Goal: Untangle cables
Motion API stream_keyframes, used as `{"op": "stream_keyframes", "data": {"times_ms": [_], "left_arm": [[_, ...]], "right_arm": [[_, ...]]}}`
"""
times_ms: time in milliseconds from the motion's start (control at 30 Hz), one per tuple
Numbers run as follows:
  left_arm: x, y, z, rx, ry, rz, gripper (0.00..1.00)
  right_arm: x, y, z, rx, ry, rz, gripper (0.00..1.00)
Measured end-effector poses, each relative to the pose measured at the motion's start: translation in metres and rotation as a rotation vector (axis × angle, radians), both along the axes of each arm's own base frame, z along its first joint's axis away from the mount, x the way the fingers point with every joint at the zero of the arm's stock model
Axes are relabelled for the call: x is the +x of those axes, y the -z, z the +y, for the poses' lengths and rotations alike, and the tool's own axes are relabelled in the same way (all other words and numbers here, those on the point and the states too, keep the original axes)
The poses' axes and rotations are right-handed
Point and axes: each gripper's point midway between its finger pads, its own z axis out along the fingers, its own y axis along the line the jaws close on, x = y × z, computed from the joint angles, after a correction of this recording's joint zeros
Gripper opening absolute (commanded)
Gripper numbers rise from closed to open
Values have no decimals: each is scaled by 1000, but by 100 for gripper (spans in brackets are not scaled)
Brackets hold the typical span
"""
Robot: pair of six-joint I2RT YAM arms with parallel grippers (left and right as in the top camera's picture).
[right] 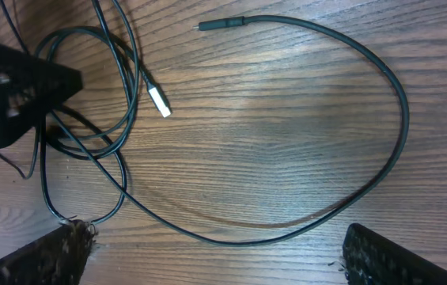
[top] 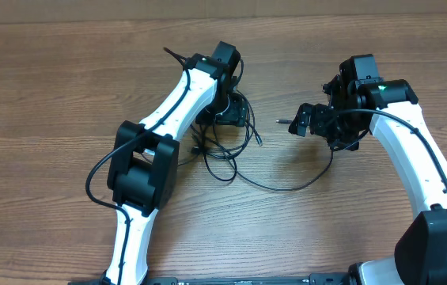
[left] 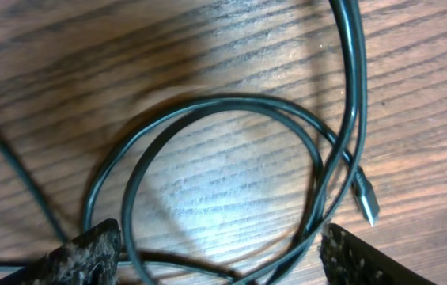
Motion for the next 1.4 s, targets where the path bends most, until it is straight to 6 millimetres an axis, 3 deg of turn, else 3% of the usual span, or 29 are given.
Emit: {"op": "stream_keyframes", "data": {"times_ms": [133, 267, 367, 533, 633, 700, 933, 1067, 1200, 1400], "left_arm": [[-1, -2, 4, 14, 1, -2, 63], [-11, 12, 10, 38, 8, 26, 65], [-16, 23, 13, 46, 7, 38, 57], [-9, 31, 10, 30, 14, -8, 55], [-1, 31, 7, 17, 11, -40, 34], [2, 31, 6, 12, 9, -53, 5], [-15, 22, 16, 44, 11, 33, 4], [-11, -7, 16, 34, 13, 18, 4], [-5, -59, 14, -8, 28, -82, 4], [-11, -186, 16, -124, 58, -375, 5]], "right_arm": [[0, 0, 0, -1, -1, 0, 100], [0, 0, 0, -1, -1, 0, 100], [0, 0, 0, 0, -1, 0, 100], [0, 0, 0, 0, -1, 0, 100], [0, 0, 0, 0, -1, 0, 100], [0, 0, 0, 0, -1, 0, 100], [0, 0, 0, 0, 0, 0, 100], [0, 0, 0, 0, 0, 0, 100], [0, 0, 0, 0, -1, 0, 100], [0, -2, 6, 36, -8, 1, 100]]}}
